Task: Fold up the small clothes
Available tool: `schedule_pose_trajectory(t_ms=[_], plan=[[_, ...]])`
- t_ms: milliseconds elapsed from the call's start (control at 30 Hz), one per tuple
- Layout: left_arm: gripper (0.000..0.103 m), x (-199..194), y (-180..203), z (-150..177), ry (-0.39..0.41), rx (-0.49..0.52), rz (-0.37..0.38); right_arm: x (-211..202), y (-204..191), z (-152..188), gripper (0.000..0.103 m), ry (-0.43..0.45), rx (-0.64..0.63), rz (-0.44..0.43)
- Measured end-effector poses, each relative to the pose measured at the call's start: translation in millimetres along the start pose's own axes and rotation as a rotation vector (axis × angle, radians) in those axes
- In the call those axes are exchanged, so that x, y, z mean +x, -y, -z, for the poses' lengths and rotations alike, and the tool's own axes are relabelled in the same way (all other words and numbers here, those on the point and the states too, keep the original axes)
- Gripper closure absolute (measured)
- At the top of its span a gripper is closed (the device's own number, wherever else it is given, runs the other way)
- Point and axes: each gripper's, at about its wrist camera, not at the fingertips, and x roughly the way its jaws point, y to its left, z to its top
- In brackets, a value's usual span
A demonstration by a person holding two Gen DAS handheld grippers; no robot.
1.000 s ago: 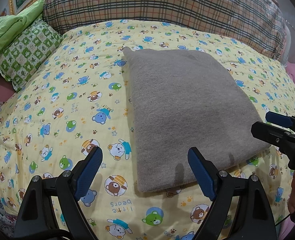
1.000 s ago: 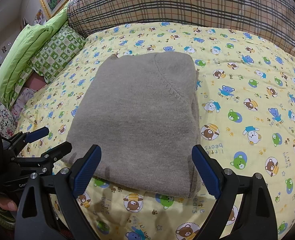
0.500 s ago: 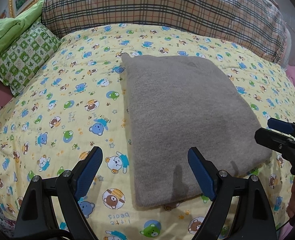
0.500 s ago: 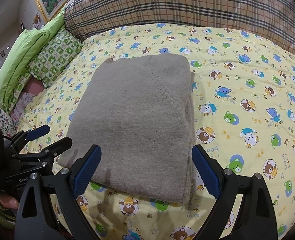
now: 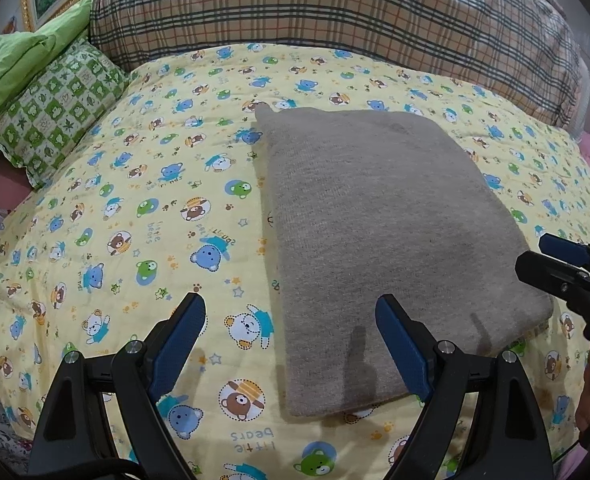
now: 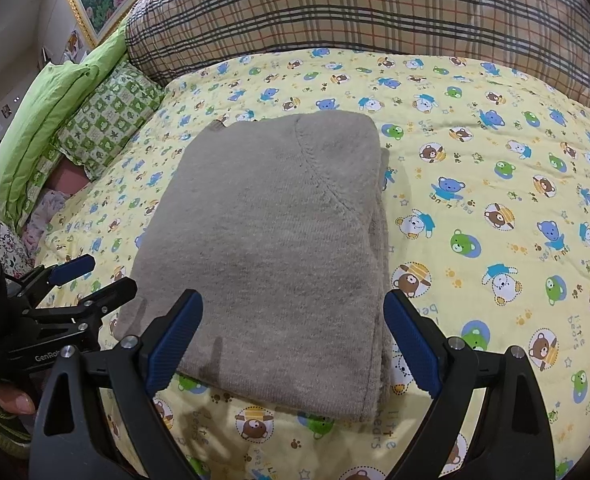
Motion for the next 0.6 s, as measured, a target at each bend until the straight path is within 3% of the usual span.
schedule_pose_trajectory(t_ms=[600], plan=[[0.015,9.1,-1.7,-6.6,-0.018,-0.023,-0.012,10.2,-2.1,-5.1,0.011,-0.009,-0.016,-0.016]])
